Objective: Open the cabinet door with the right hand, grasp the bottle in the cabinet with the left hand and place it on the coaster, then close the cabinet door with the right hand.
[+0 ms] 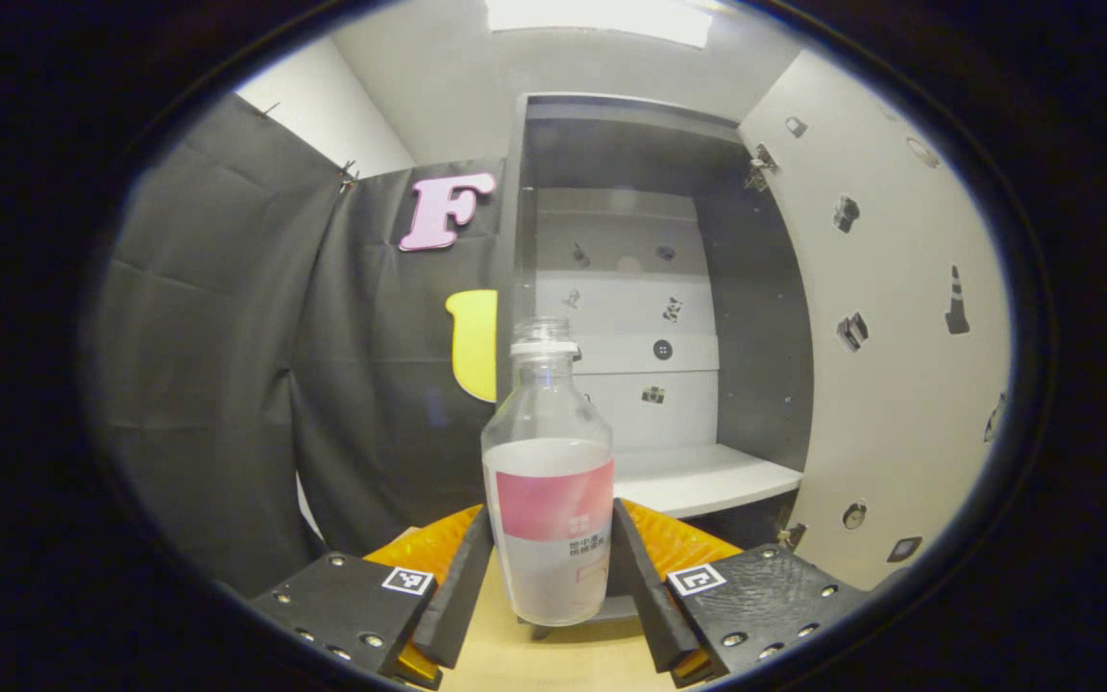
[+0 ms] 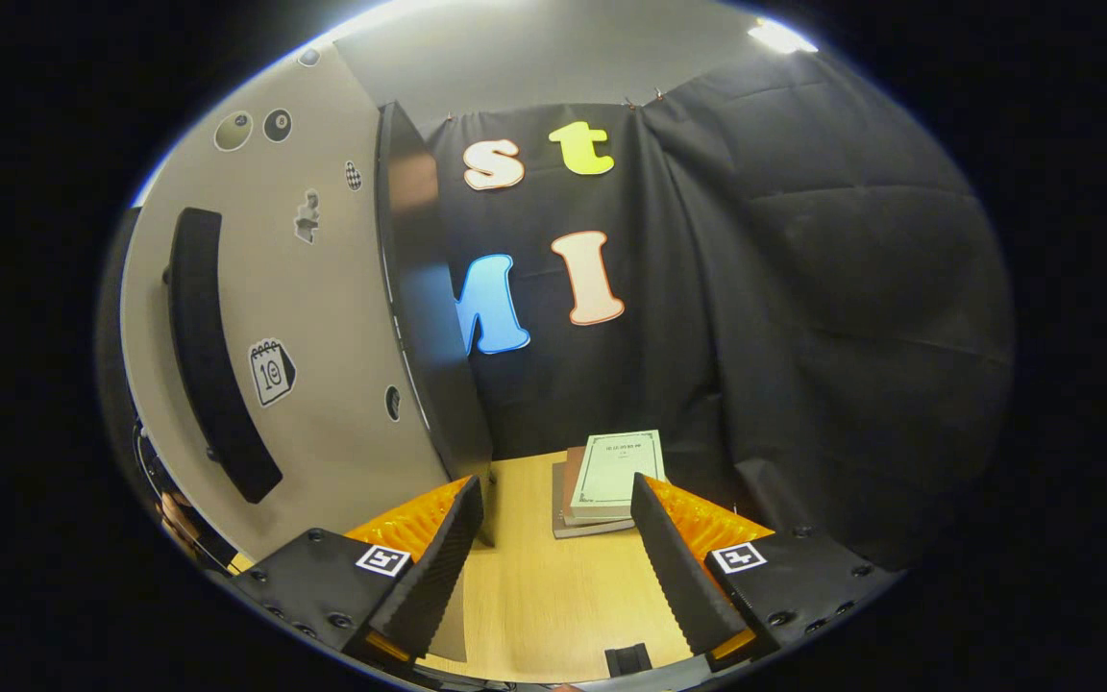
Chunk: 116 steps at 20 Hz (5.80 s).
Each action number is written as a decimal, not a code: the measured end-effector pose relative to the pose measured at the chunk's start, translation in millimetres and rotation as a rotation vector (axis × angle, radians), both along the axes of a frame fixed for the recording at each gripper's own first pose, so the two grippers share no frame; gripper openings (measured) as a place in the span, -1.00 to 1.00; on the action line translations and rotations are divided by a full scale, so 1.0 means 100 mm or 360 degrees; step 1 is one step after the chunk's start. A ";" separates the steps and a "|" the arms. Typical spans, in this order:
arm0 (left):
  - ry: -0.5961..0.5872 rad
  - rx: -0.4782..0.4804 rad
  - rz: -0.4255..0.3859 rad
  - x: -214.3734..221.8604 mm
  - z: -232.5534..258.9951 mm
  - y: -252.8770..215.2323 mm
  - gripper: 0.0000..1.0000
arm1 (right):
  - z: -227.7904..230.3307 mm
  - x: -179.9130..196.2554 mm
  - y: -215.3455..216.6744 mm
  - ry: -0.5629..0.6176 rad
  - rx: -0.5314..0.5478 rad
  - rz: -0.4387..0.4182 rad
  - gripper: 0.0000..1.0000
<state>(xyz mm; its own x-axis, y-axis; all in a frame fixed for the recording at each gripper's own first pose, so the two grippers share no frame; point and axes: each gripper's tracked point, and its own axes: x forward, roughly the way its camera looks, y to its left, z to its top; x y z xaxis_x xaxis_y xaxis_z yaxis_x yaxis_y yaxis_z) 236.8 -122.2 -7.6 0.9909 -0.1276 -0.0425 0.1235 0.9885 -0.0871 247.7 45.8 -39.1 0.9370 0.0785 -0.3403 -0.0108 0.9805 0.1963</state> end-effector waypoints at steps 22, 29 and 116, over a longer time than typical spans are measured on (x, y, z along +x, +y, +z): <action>0.0321 -0.0264 0.0275 -1.29 -1.82 0.67 0.47 | -0.41 -0.29 0.10 0.0115 -0.0019 0.0151 0.95; 0.0479 -0.0271 0.0364 -1.41 -2.58 0.73 0.47 | -0.45 -0.30 0.09 0.0137 -0.0099 0.0180 0.96; 0.0087 -0.0058 0.0433 -1.03 -0.74 2.22 0.58 | 0.18 0.41 2.52 -0.0271 0.0099 0.0857 0.92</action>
